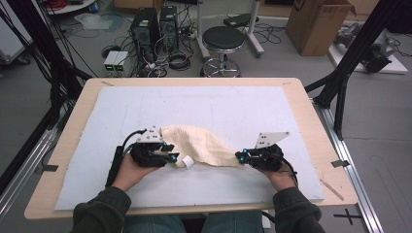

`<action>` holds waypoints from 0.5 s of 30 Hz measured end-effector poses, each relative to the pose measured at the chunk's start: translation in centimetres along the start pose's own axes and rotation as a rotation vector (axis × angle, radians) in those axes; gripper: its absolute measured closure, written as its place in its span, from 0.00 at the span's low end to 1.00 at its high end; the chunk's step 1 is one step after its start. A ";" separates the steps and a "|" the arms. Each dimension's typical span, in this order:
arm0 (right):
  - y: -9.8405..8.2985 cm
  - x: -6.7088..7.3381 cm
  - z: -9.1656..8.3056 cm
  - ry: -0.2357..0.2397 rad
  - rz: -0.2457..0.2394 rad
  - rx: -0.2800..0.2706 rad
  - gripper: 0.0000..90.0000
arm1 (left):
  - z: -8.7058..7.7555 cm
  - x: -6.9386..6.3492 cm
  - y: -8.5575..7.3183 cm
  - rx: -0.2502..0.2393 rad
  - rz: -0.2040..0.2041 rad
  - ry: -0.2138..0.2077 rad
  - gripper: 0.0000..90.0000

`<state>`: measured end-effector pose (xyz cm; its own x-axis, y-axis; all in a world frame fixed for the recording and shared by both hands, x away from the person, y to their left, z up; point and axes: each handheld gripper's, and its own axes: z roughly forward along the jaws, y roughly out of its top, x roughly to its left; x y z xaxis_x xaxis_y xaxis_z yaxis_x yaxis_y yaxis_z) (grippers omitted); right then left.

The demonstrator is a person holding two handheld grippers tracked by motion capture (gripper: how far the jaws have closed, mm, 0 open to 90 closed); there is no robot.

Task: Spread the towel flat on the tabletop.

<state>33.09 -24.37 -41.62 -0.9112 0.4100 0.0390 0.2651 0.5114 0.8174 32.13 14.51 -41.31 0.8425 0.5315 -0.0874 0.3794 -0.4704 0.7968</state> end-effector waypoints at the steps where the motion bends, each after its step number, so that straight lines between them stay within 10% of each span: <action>1: 0.0 0.0 0.0 0.002 0.002 0.007 0.97 | 0.3 -0.1 -0.3 0.012 0.006 -0.010 0.66; 9: -0.2 0.0 0.7 0.012 0.000 0.031 0.97 | 2.8 -0.3 -0.7 0.095 0.020 -0.033 0.59; 15: -0.4 0.0 0.9 0.018 0.003 0.040 0.97 | 3.0 0.1 -0.7 0.109 0.028 0.003 0.80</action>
<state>33.28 -23.90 -42.44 -0.9158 0.3982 0.0524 0.2802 0.5400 0.7936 33.08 12.73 -43.70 0.8524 0.5190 -0.0640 0.3950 -0.5588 0.7292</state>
